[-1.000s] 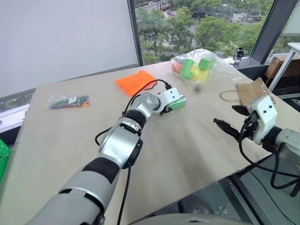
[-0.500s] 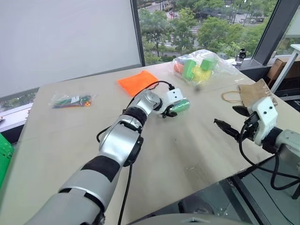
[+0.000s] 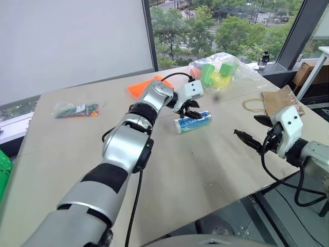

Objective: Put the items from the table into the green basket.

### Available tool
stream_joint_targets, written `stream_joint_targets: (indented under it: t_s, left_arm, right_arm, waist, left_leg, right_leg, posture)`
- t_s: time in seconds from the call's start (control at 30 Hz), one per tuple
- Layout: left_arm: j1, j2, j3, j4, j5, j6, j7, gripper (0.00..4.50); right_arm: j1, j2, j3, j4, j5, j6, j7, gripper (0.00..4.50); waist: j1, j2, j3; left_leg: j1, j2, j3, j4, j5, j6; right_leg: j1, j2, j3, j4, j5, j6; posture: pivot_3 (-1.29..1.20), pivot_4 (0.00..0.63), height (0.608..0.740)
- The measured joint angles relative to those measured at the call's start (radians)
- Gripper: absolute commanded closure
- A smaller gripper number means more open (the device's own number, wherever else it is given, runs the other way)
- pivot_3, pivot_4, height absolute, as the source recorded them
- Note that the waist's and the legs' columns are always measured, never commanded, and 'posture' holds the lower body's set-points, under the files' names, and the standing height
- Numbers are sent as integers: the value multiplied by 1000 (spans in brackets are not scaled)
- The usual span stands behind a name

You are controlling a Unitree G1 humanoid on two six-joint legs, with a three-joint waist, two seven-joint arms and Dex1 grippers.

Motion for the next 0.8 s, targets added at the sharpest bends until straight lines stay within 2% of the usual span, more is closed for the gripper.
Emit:
stream_joint_targets:
  t_s: [0.13,0.17,0.2,0.27,0.3,0.4,0.73,0.8]
  left_arm:
    - [5,-11,-39,2,35,-16,102,1916]
    - [13,-13,-51,6,49,-23,137,1375]
    - [30,-19,-65,16,66,-29,188,1089]
    - [62,-29,-73,37,82,-30,259,219]
    - [81,-36,-72,52,83,-26,304,76]
    - [98,-47,-72,80,90,3,375,76]
    - [115,-52,-106,67,140,105,326,76]
    - [116,-56,-85,66,132,116,326,594]
  right_arm:
    - [1,11,7,0,-2,-1,-1,0]
    - [1,12,10,0,-3,-1,-1,0]
    - [0,14,10,0,-3,-1,-1,0]
    - [0,14,10,0,-4,-2,-2,0]
    - [1,14,10,0,-5,-3,-2,0]
    - [10,14,9,-1,-7,-4,-4,0]
    - [13,17,9,-3,-14,-4,-12,0]
    - [26,18,8,-11,-14,1,-13,0]
  waist:
    - [-3,0,0]
    - [-5,0,0]
    - [-6,0,0]
    - [-6,0,0]
    - [-6,0,0]
    - [-6,0,0]
    - [-13,1,-2]
    - [-13,1,-2]
  left_leg:
    - [1,0,0,0,0,0]
    - [1,0,0,0,0,0]
    - [1,0,0,0,0,0]
    - [1,0,0,0,0,0]
    - [1,0,0,0,0,0]
    - [0,0,0,0,0,0]
    - [3,0,0,0,0,0]
    - [3,0,0,0,0,0]
  right_leg:
    - [0,0,1,0,0,0]
    - [0,0,1,0,0,0]
    - [0,0,1,1,0,0]
    - [0,0,1,1,0,0]
    - [0,0,1,1,0,0]
    - [0,0,0,0,0,0]
    - [2,0,1,0,0,0]
    - [2,0,0,0,0,0]
  posture:
    - [-409,0,740]
    - [-414,0,740]
    - [-417,0,740]
    - [-419,0,740]
    - [-420,0,740]
    - [-429,0,740]
    - [-442,0,740]
    - [-442,0,740]
